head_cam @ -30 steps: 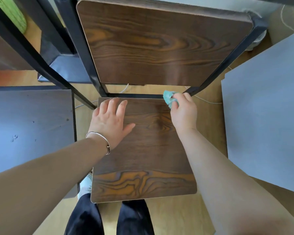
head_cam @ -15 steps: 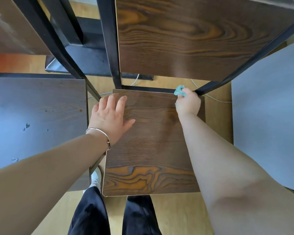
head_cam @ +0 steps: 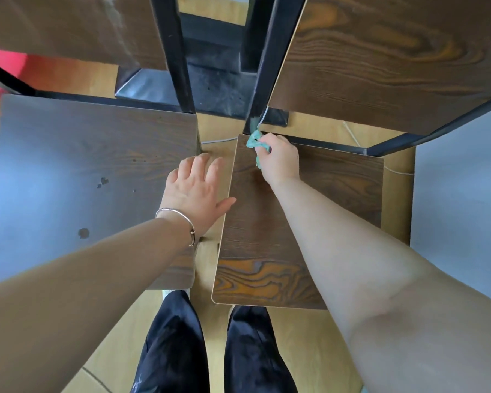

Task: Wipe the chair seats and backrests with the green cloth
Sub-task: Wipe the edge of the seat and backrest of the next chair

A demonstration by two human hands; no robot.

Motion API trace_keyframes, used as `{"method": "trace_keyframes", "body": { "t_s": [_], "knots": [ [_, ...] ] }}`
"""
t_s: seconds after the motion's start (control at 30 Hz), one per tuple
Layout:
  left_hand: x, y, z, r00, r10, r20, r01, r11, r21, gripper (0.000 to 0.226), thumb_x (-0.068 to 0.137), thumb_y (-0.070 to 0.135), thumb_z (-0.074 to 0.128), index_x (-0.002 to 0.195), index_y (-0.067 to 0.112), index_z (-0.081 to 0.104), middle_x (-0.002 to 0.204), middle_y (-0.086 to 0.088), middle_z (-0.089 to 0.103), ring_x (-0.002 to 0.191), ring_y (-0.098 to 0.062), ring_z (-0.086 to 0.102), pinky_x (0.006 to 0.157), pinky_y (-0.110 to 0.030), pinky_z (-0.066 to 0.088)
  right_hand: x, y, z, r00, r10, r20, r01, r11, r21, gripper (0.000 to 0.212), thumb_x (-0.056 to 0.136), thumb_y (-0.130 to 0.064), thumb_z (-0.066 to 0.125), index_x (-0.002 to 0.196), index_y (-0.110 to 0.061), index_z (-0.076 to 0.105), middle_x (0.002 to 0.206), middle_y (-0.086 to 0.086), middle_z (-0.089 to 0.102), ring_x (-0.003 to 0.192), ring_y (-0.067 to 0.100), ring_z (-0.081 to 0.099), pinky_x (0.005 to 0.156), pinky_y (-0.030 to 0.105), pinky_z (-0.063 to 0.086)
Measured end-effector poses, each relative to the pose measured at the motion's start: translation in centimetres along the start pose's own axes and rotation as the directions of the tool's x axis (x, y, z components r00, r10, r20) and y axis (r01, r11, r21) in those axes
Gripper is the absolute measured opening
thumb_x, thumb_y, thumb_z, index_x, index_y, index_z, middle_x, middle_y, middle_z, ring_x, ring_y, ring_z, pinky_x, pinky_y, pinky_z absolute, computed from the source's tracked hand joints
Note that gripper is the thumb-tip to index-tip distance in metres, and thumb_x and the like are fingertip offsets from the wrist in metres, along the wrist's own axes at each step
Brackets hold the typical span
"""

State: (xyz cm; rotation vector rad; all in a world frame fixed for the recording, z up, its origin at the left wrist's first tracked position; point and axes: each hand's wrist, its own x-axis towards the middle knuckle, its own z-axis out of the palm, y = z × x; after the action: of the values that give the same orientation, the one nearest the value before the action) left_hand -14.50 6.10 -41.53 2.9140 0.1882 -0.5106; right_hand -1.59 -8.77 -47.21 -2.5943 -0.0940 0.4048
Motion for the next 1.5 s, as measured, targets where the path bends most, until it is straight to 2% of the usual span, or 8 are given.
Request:
{"method": "trace_keyframes", "body": {
  "t_s": [0.13,0.27,0.4,0.6,0.83,1.1,1.3,1.5],
  "knots": [
    [-0.9,-1.0,0.2,1.0,0.013,0.014,-0.013,1.0,-0.022,0.081,0.087,0.066,0.044,0.15,0.022,0.019,0.15,-0.006,0.027,0.134,-0.031,0.028,0.107,-0.044,0.032,-0.9,-0.1,0.0,0.994,-0.062,0.095,0.066,0.997,-0.034,0.029,0.097,-0.022,0.058,0.125,-0.018,0.065,0.122,0.0,0.06,0.108,0.019,0.055,0.088,0.027,0.047],
    [-2.4,-1.7,0.5,0.999,0.031,0.036,-0.031,0.999,-0.024,0.081,0.088,0.064,0.045,0.15,0.02,0.018,0.15,-0.006,0.026,0.132,-0.031,0.029,0.106,-0.042,0.031,-4.0,0.6,0.5,0.969,-0.175,0.172,0.179,0.984,-0.008,0.022,0.095,-0.017,0.061,0.115,-0.013,0.07,0.108,0.004,0.063,0.088,0.018,0.059,0.072,0.017,0.038],
    [-4.6,-2.5,1.2,0.996,0.057,0.076,-0.054,0.998,-0.029,0.081,0.088,0.063,0.046,0.151,0.02,0.019,0.148,-0.006,0.026,0.13,-0.031,0.03,0.105,-0.042,0.031,-8.2,1.6,1.6,0.954,-0.218,0.204,0.216,0.976,0.029,0.02,0.09,-0.012,0.066,0.109,-0.009,0.073,0.097,0.007,0.065,0.08,0.025,0.06,0.07,0.03,0.044],
    [-9.0,-3.3,2.6,0.981,0.108,0.161,-0.109,0.994,-0.002,0.081,0.088,0.066,0.045,0.15,0.02,0.021,0.147,-0.007,0.028,0.128,-0.031,0.032,0.103,-0.042,0.033,-15.9,2.7,3.0,0.942,-0.216,0.257,0.205,0.976,0.067,0.018,0.087,-0.007,0.066,0.103,-0.01,0.075,0.089,0.005,0.062,0.069,0.023,0.054,0.063,0.028,0.038],
    [-11.5,-3.8,2.8,0.961,0.145,0.235,-0.156,0.987,0.029,0.078,0.09,0.062,0.045,0.151,0.022,0.016,0.148,-0.006,0.025,0.131,-0.031,0.03,0.106,-0.041,0.031,-23.9,4.2,4.3,0.902,-0.218,0.373,0.215,0.975,0.052,0.014,0.089,-0.011,0.063,0.1,-0.01,0.073,0.098,0.004,0.063,0.08,0.025,0.061,0.071,0.035,0.052],
    [-10.7,-2.5,1.8,0.951,0.192,0.243,-0.223,0.969,0.105,0.078,0.09,0.063,0.041,0.15,0.022,0.012,0.149,-0.005,0.023,0.132,-0.03,0.027,0.106,-0.041,0.032,-27.9,4.4,3.0,0.809,-0.103,0.579,0.117,0.993,0.013,0.024,0.093,-0.013,0.056,0.11,-0.012,0.072,0.104,0.003,0.062,0.092,0.024,0.06,0.072,0.027,0.041],
    [-6.7,2.0,0.4,0.952,0.241,0.189,-0.27,0.951,0.147,0.078,0.091,0.063,0.04,0.151,0.021,0.013,0.151,-0.006,0.025,0.134,-0.029,0.029,0.104,-0.04,0.034,-20.4,7.2,-4.0,0.96,0.046,0.278,-0.07,0.995,0.076,0.022,0.09,-0.008,0.061,0.107,-0.012,0.074,0.099,-0.001,0.063,0.084,0.013,0.058,0.066,0.007,0.034],
    [-0.5,7.5,0.0,0.971,0.208,0.117,-0.222,0.967,0.122,0.08,0.089,0.065,0.042,0.151,0.022,0.016,0.148,-0.007,0.027,0.131,-0.03,0.031,0.105,-0.04,0.034,-8.4,11.7,-11.1,0.99,0.124,0.063,-0.127,0.991,0.046,0.025,0.095,-0.012,0.061,0.118,-0.013,0.069,0.114,0.0,0.059,0.1,0.017,0.058,0.081,0.016,0.039]
  ]
}}
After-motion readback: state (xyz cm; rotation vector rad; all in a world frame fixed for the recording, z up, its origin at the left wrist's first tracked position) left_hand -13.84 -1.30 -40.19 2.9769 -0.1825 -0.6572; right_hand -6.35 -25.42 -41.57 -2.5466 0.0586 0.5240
